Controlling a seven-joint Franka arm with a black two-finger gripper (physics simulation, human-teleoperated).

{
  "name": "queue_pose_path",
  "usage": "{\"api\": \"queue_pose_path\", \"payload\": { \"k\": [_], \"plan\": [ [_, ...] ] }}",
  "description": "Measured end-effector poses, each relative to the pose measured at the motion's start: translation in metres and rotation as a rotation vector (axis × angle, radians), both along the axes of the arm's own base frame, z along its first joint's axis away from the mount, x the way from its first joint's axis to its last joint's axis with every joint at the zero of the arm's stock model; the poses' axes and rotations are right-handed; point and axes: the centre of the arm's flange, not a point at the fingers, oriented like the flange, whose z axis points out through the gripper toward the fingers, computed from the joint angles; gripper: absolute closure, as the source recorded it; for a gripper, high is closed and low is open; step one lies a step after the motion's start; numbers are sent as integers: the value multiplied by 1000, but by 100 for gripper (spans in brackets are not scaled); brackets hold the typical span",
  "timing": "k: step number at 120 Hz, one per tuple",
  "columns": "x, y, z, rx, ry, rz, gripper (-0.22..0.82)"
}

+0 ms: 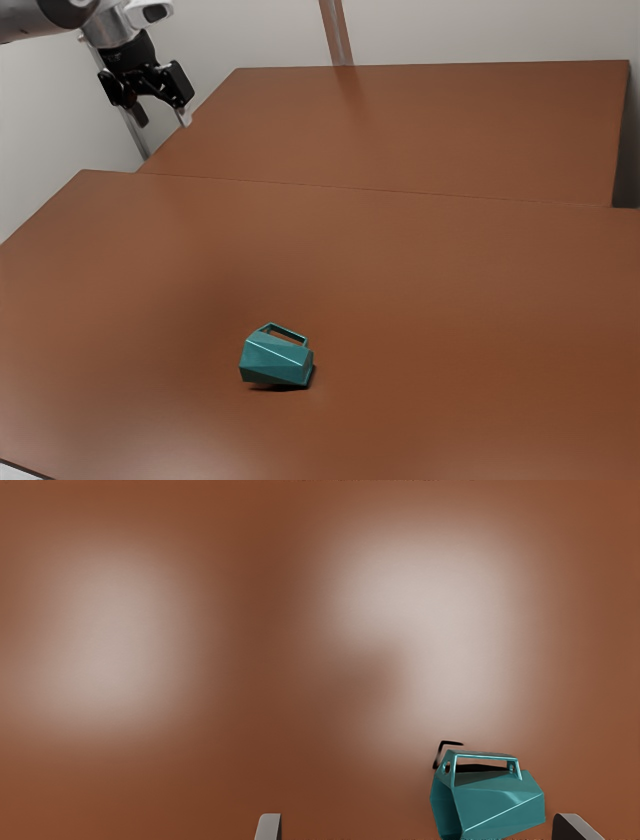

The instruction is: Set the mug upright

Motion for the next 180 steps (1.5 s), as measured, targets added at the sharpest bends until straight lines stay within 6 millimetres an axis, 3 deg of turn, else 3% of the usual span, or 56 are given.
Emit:
{"api": "queue_pose_path", "payload": {
  "k": [12, 18, 37, 50, 63, 82, 92, 118, 151, 180],
  "plan": [
    [-5, 2, -5, -8, 9, -3, 2],
    [-14, 2, -17, -25, 33, -6, 2],
    [-54, 3, -135, -242, 193, 29, 2],
    [-79, 37, -205, -435, 216, 142, 2],
    [-111, 63, -258, -604, 196, 228, 2],
    [-144, 67, -317, -822, 130, 289, 2],
    [-155, 60, -337, -891, 97, 287, 2],
    [-170, 46, -365, -950, 43, 222, 2],
    [-169, 14, -382, -985, 9, 112, 2],
    [-171, -4, -387, -1003, -19, 47, 2]
  ]
}}
